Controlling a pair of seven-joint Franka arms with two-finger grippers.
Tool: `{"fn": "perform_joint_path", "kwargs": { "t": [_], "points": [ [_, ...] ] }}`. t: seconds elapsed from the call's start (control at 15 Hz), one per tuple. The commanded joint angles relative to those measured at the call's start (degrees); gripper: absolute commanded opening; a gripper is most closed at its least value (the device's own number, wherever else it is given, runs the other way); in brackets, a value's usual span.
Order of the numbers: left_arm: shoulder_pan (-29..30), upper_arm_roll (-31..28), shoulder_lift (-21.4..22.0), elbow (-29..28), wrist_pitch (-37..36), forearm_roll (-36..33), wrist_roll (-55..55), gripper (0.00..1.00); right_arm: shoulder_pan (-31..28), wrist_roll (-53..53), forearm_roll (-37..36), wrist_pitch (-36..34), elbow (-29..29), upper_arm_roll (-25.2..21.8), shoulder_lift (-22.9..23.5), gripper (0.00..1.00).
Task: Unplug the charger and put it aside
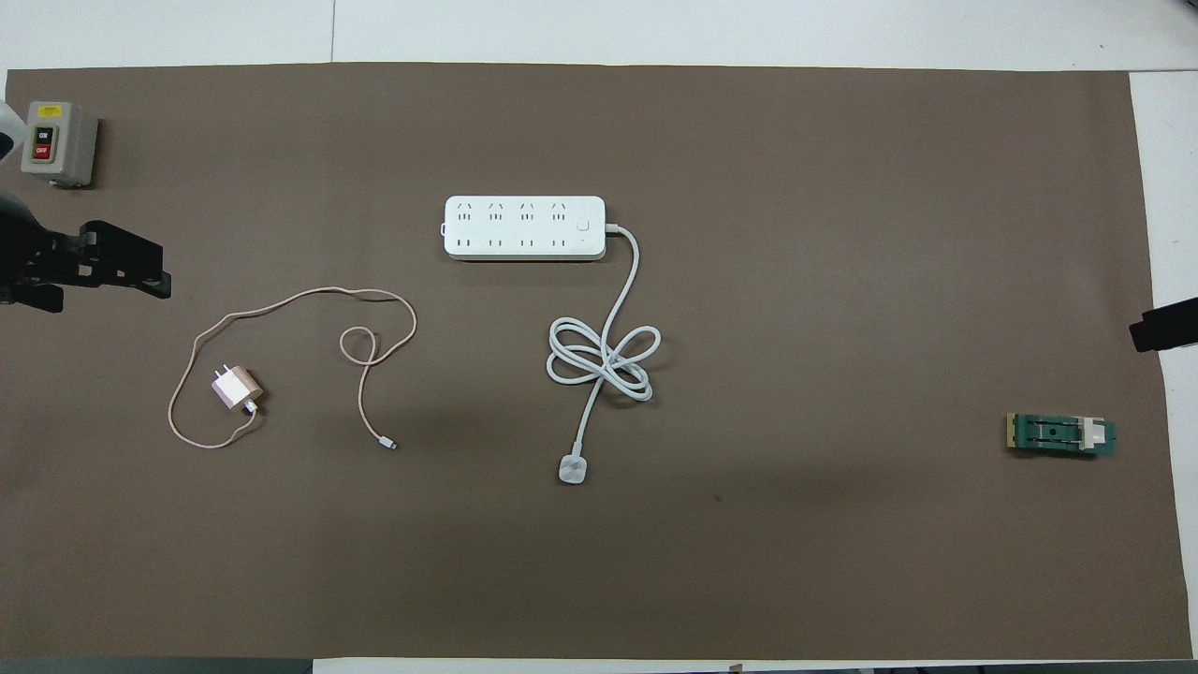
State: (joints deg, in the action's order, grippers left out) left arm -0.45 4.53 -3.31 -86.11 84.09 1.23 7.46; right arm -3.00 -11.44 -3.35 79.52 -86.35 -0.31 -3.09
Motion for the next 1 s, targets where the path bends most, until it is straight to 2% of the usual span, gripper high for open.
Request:
{"fn": "perform_joint_path", "kwargs": {
  "t": [0.0,0.27,0.4,0.93],
  "points": [
    [0.0,-0.1,0.7,-0.6,0.5,0.3,-0.6,1.0,-4.0,2.4,-0.2,3.0,-2.9,4.0,-1.7,1.0],
    [-0.1,-0.2,0.8,-0.5,0.5,0.3,-0.7,1.0,-3.6,5.8,0.5,6.3,-4.8,4.2,-1.6,1.0],
    [-0.1,-0.3,0.7,-0.5,0.4,0.3,-0.7,1.0,-3.7,8.9,3.4,7.0,-4.8,4.6,-1.6,1.0],
    [-0.1,-0.4,0.7,-0.4,0.4,0.3,-0.7,1.0,-2.9,8.8,3.5,7.7,-6.2,4.5,-2.0,1.0]
  ]
}}
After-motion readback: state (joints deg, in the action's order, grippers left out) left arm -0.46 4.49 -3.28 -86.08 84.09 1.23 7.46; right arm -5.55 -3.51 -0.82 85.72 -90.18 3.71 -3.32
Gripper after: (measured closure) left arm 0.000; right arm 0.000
